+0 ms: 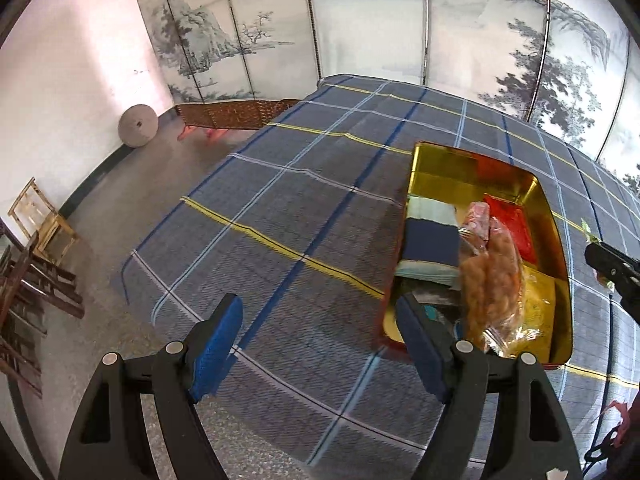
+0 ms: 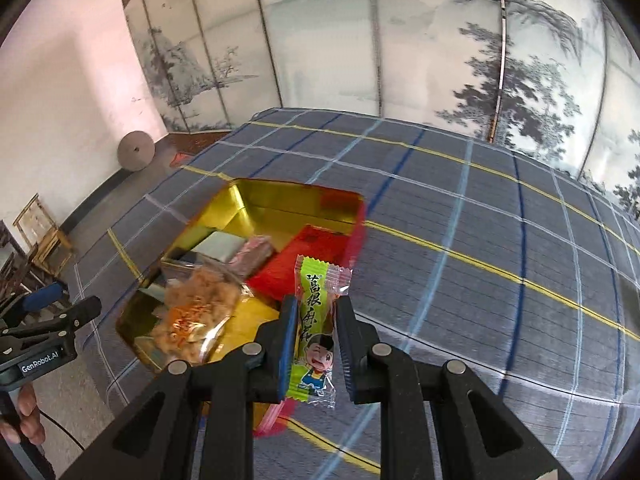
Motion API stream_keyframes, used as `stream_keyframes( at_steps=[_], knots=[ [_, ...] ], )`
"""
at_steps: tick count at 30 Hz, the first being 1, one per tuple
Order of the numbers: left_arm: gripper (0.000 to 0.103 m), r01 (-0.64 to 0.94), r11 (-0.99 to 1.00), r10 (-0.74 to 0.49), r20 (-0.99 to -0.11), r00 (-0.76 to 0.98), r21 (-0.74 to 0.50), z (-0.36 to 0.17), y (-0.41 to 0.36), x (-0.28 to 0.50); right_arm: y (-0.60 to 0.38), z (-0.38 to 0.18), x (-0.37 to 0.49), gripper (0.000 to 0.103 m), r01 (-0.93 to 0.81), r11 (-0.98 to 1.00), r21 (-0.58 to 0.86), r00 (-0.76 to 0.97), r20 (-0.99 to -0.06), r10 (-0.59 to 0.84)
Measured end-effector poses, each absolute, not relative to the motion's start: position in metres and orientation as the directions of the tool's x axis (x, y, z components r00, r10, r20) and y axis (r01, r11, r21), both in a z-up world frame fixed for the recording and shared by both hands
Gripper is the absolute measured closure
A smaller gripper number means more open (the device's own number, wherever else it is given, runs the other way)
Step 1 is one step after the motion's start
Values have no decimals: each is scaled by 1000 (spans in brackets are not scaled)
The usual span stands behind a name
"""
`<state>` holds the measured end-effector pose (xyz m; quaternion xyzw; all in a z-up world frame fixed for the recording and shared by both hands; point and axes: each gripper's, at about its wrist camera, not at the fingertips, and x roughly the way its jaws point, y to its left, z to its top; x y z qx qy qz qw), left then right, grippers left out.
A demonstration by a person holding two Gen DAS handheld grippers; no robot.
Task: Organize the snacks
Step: 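Carry the green cartoon candy over the gold tray with the right gripper, then lower the green candy into the tray and open the right gripper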
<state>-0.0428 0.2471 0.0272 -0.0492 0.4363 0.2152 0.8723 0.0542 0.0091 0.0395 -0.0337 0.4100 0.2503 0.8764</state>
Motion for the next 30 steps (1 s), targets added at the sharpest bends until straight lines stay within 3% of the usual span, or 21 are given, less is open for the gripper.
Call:
stream_keyframes(
  at_steps=[30],
  knots=[
    [22, -495, 862, 379, -792, 479, 113, 27, 290, -59, 65, 16, 53, 83, -532, 841, 103, 477, -783, 398]
  ],
)
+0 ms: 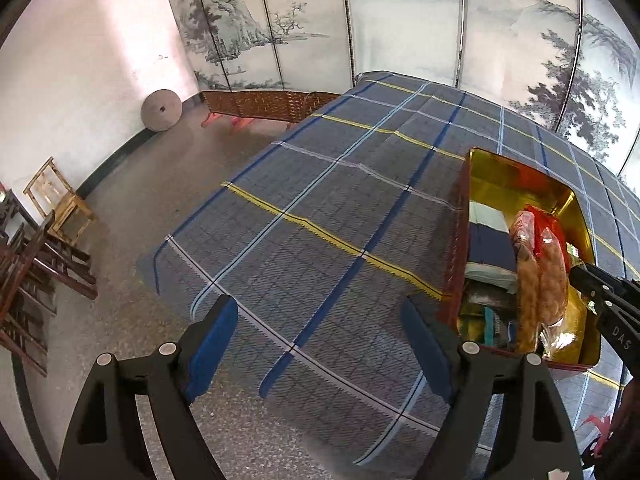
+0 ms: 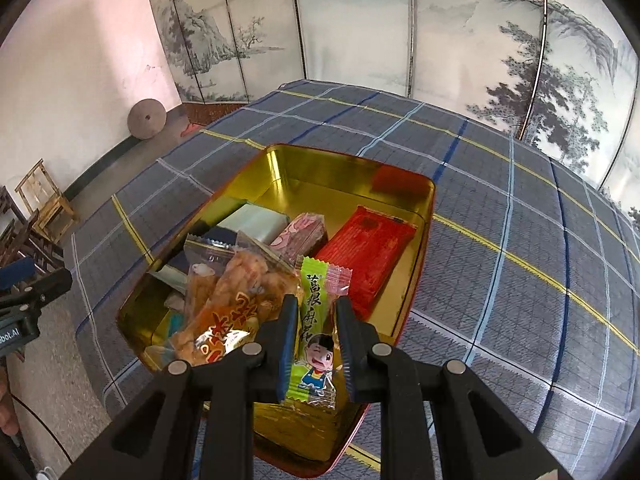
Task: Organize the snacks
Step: 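Lower the green candy into the tray and open the right gripper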
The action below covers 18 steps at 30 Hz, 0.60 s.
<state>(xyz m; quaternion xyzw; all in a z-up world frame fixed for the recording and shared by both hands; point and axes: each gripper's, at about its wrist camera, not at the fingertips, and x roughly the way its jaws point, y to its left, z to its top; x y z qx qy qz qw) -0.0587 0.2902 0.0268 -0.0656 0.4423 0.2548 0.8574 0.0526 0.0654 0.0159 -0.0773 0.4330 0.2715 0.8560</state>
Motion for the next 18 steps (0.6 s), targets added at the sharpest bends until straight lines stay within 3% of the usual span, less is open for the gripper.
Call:
stream_keyframes(
  at_steps=[18],
  knots=[
    [21, -471, 874, 366, -801, 474, 120, 23, 292, -60, 68, 5, 50, 83, -548, 833, 74, 466, -800, 378]
  ],
)
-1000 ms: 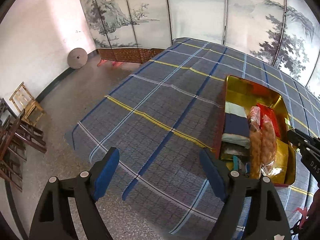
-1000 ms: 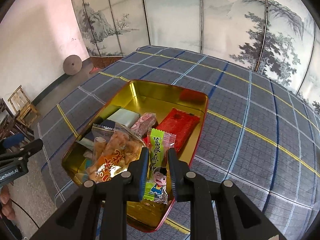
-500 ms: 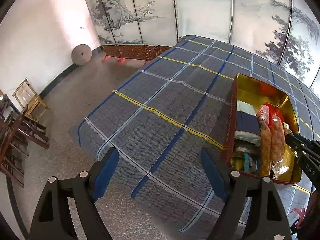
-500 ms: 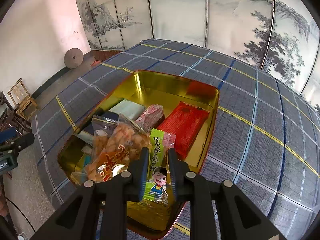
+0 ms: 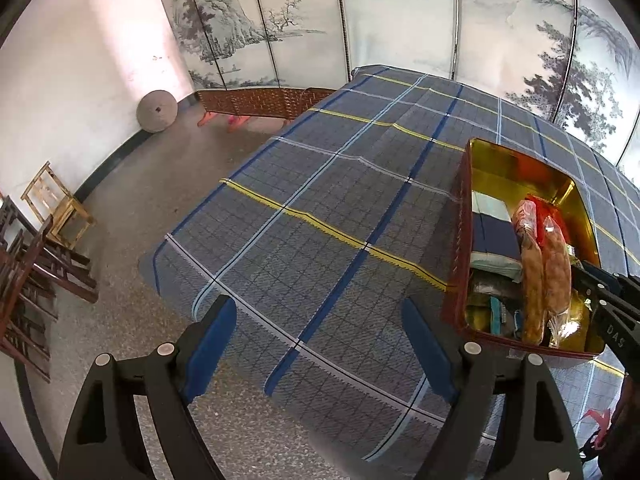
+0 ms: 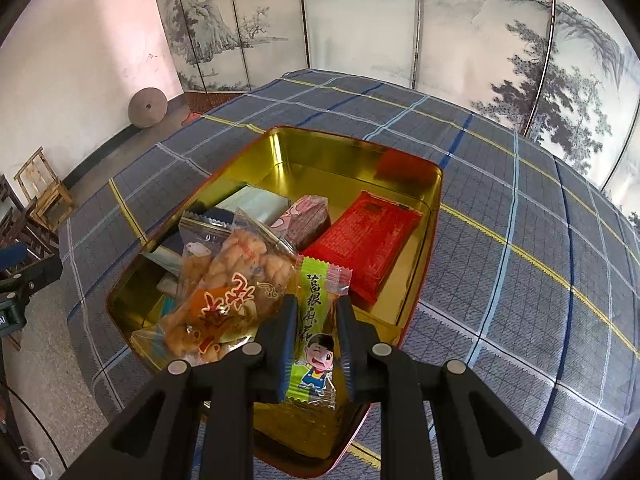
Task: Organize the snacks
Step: 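Lower the green candy into the tray and open the right gripper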
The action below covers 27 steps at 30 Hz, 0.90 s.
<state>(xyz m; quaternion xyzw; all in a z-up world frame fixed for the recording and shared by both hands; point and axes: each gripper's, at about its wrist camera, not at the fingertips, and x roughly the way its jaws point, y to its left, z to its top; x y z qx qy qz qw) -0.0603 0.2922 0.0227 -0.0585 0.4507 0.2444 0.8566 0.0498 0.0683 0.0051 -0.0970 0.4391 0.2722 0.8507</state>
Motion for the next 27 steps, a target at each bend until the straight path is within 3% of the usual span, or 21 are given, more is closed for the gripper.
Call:
stream_keyframes(
  at_steps=[14, 22, 27],
  knots=[
    [20, -448, 884, 359, -805, 472, 131, 19, 281, -57, 69, 5, 48, 80, -542, 837, 71, 469, -801, 372],
    [19, -433, 891, 356, -804, 476, 138, 20, 273, -56, 63, 5, 46, 63, -527, 847, 70, 479, -799, 364],
    [19, -425, 894, 355, -803, 479, 142, 23, 268, -55, 61, 7, 46, 60, -531, 843, 81, 473, -798, 374]
  ],
)
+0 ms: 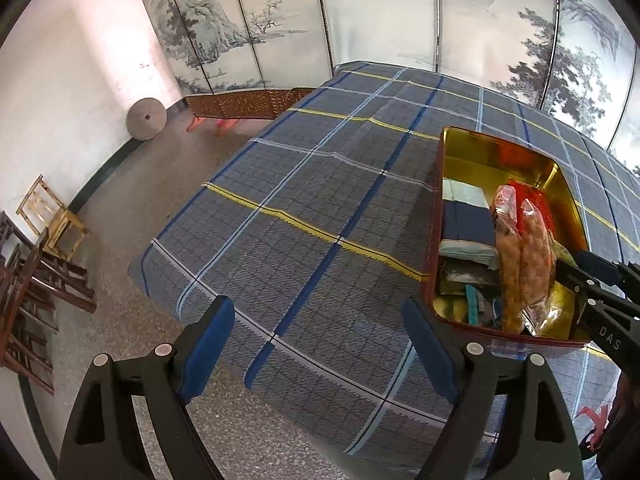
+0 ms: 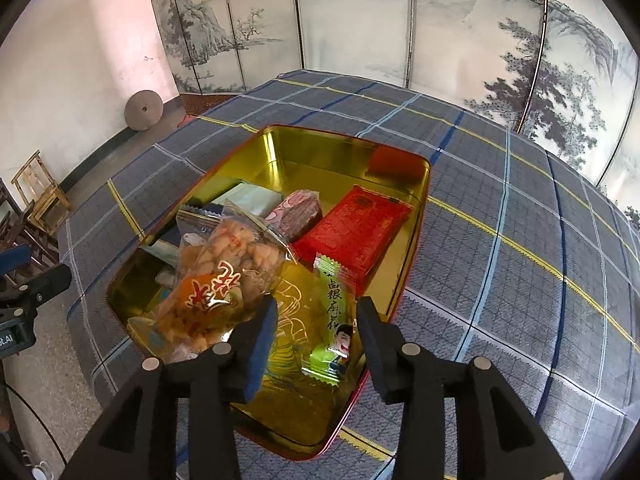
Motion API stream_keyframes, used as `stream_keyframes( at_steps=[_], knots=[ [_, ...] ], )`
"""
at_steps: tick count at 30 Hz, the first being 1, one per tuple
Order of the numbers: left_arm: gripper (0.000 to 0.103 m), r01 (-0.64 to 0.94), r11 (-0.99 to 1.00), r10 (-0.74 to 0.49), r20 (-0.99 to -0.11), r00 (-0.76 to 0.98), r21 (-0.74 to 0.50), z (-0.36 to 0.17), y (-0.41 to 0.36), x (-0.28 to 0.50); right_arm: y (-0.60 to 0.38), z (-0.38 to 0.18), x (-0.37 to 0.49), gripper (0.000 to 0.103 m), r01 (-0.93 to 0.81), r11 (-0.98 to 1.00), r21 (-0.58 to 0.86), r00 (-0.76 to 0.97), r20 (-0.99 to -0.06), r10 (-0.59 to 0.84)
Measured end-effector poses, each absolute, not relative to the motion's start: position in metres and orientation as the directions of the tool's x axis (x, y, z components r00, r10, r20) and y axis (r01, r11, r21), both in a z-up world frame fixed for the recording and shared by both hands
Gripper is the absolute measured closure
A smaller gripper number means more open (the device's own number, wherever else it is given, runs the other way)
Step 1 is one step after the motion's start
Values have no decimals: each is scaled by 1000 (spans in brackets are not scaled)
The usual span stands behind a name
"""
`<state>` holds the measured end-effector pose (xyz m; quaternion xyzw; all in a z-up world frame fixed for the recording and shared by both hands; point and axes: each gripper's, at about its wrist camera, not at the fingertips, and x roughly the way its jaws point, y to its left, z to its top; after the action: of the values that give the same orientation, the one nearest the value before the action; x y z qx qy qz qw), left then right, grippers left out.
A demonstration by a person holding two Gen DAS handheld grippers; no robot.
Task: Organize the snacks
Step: 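Lower the green candy into the tray and open the right gripper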
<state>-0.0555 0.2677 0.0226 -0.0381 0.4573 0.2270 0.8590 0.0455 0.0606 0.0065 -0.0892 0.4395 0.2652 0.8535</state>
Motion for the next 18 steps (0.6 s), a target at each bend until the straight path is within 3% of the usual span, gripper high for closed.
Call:
stream_keyframes(
  at_steps=[15, 18],
  knots=[
    [19, -392, 907, 347, -801, 488, 154, 26, 248, -51, 47, 22, 31, 38, -510, 853, 111, 471, -793, 385],
    [19, -382, 911, 340, -803, 490, 153, 26, 243, -51, 41, 24, 27, 29, -495, 863, 102, 477, -798, 369]
  ],
)
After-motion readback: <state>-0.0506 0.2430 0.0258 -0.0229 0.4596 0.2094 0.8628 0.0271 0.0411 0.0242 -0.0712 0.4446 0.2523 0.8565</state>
